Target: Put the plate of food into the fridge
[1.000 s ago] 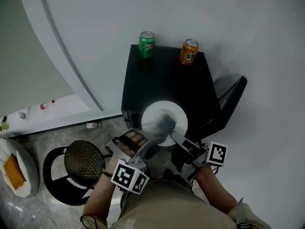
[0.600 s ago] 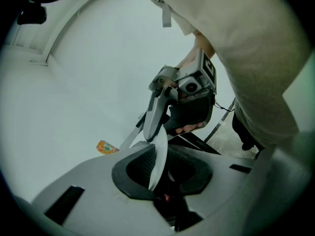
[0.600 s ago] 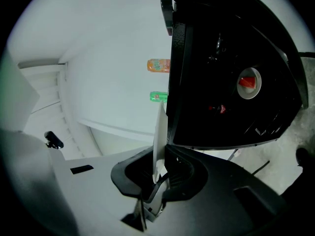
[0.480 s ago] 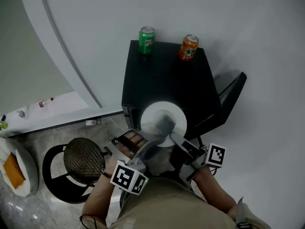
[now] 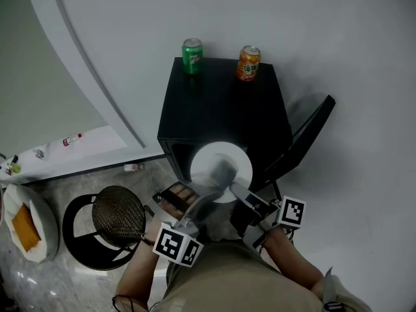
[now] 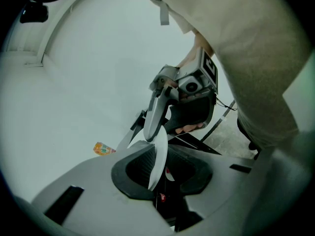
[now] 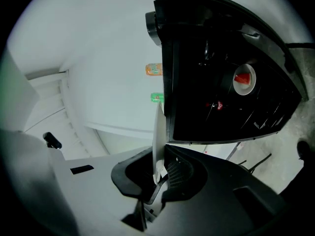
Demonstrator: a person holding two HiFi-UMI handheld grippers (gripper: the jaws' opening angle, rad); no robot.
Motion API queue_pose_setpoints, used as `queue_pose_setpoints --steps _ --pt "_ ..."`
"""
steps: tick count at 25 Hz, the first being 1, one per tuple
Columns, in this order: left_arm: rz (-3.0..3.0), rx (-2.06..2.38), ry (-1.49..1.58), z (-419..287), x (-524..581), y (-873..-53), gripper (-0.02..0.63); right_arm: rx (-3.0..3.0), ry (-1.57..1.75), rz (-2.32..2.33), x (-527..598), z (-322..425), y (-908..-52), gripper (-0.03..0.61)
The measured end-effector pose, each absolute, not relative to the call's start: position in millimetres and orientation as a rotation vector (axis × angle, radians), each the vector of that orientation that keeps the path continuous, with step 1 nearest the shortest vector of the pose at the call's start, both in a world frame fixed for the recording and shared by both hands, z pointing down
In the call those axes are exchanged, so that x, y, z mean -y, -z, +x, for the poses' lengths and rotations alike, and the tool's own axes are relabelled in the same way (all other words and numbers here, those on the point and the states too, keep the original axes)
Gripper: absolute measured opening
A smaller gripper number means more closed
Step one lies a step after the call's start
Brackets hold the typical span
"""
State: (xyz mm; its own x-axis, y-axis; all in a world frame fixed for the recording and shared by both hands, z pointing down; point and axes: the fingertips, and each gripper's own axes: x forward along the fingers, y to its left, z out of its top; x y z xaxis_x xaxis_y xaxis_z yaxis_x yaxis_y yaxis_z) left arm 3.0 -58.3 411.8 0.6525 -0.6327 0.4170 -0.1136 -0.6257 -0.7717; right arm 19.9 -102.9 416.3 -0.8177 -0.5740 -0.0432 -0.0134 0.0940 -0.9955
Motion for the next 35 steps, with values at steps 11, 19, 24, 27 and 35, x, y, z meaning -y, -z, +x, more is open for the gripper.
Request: queue_pose_setpoints --steps 11,19,24,27,35 --pt "-2.184 -0.609 0.990 35.7 40.1 -433.8 0.069 -1.938 1.832 -0.609 84.8 53.3 -439.8 0.044" --pt "-2.209 -0.678 1.041 34.7 26.4 -437.0 0.107 -1.915 1.851 -0.603 71.8 62.8 -448.8 0.040" --pt "-2.223 -0.713 1.052 32.2 16.2 -435.1 0.112 -1.914 1.864 -0.606 68.7 65.1 -456.0 0.040" --pt "-2.220 -0.737 1.069 30.5 11.9 -434.4 0.112 -1.920 1.870 -0.595 68.0 66.0 -457.9 0.040" --pt "-2.193 -0.774 1.143 24.9 14.9 -451.0 0.112 -1.953 1.889 -0.578 70.2 61.7 -464.3 0.040"
